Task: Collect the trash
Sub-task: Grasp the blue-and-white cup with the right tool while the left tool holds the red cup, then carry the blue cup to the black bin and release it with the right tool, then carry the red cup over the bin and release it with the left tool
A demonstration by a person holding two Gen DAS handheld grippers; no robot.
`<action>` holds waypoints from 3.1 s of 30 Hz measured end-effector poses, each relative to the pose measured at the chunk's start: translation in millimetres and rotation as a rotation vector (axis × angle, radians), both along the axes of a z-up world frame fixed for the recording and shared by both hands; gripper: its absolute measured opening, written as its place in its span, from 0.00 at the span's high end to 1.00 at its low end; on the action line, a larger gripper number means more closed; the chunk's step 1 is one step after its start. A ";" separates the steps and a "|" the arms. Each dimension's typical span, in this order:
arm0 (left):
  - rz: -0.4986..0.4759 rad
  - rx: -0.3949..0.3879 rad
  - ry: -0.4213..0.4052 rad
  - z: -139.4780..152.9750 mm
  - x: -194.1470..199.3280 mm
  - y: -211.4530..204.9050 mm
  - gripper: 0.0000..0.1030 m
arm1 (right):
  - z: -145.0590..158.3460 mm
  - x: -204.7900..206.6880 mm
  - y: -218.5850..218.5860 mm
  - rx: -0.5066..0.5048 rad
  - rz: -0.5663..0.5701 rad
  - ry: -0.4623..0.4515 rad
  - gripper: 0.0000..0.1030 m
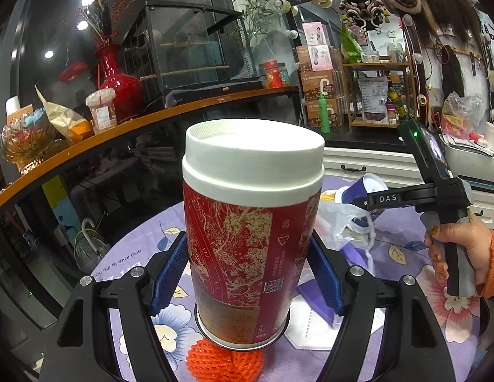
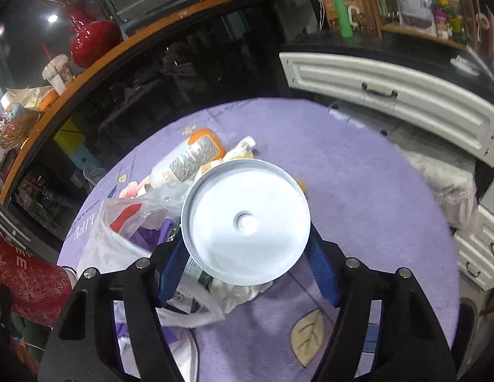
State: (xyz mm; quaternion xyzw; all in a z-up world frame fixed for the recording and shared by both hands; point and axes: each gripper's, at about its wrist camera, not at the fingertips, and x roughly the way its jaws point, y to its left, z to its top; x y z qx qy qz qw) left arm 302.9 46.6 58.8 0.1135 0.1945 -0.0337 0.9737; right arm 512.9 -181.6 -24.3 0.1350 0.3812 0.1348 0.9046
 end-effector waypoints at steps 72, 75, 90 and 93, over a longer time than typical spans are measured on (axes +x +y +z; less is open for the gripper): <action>-0.489 0.091 0.418 -209.7 -83.4 -385.5 0.30 | -180.6 -364.5 -368.7 -0.140 -0.505 0.207 0.19; -0.481 0.115 0.454 -225.2 -80.4 -390.3 0.30 | -182.1 -369.6 -371.6 -0.128 -0.517 0.206 0.19; -0.508 0.144 0.512 -223.5 -92.0 -394.6 0.15 | -156.4 -375.9 -371.3 -0.116 -0.557 0.136 0.19; -0.541 0.121 0.450 -196.3 -111.1 -381.5 0.13 | -143.7 -376.6 -366.9 -0.119 -0.554 0.105 0.19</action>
